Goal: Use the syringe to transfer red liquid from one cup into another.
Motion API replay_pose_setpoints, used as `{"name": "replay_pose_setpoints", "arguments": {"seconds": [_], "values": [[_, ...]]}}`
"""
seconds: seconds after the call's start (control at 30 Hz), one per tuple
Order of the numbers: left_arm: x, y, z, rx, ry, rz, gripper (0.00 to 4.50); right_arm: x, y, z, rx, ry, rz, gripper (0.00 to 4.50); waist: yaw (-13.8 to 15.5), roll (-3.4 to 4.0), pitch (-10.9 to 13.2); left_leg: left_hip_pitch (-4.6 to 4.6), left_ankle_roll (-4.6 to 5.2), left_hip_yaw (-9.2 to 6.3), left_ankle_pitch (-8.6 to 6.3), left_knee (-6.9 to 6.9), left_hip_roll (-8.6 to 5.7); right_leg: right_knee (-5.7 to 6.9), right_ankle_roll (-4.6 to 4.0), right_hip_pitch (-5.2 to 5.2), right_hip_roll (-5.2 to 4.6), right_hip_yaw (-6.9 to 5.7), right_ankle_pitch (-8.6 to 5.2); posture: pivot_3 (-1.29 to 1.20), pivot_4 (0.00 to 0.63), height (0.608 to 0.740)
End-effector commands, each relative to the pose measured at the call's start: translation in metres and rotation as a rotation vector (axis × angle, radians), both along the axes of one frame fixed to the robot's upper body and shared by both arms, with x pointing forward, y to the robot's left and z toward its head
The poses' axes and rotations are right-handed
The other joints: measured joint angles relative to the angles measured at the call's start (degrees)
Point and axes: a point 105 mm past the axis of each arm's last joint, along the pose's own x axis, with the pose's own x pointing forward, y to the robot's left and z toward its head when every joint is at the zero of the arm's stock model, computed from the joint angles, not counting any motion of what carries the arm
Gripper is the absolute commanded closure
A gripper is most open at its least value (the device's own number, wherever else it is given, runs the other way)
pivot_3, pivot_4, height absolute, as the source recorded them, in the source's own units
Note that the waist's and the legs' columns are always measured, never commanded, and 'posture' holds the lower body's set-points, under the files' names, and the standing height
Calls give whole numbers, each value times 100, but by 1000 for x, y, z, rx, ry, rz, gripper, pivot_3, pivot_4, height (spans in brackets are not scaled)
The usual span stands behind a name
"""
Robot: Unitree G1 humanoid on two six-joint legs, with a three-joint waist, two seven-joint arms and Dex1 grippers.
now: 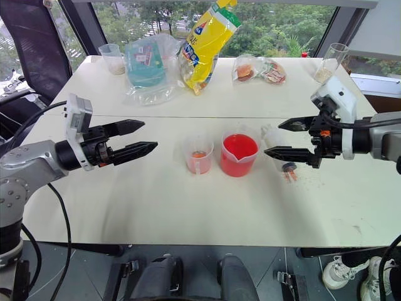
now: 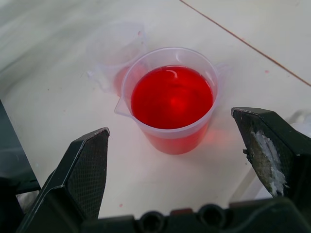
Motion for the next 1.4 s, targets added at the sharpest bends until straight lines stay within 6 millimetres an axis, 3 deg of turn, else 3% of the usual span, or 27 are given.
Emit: {"name": "replay_pose_setpoints", "arguments": {"seconds": [0.03, 0.87, 1.03, 1.27, 1.4], "values": [[-2, 0, 11, 1, -49, -1, 0, -1, 0, 12, -13, -52, 6, 97, 0, 0, 0, 0, 0, 0, 0, 0, 0, 0, 0, 0, 0, 0, 0, 0, 150, 740], [-4, -1, 12, 1, -58, -16, 0, 15, -10, 7, -53, -56, -49, 97, -1, 0, 0, 0, 0, 0, 0, 0, 0, 0, 0, 0, 0, 0, 0, 0, 150, 740], [-3, -2, 12, 0, -58, -17, 0, 39, -26, -5, -112, -27, -200, 97, -17, 0, 0, 2, 0, 1, 0, 1, 0, 0, 0, 0, 0, 1, 0, 0, 150, 740], [0, -6, 12, -5, -68, -21, 0, 92, -49, -39, -149, 118, -454, 97, -25, 0, 0, 6, 0, 6, 0, 0, 0, 3, -1, -1, 2, 6, 0, 0, 150, 740], [0, -7, 11, -8, -74, -18, 0, 112, -55, -56, -174, 179, -528, 97, -16, 0, 0, 1, -1, 8, 0, -2, -1, 0, -1, -7, 1, 6, 0, 0, 150, 740]]}}
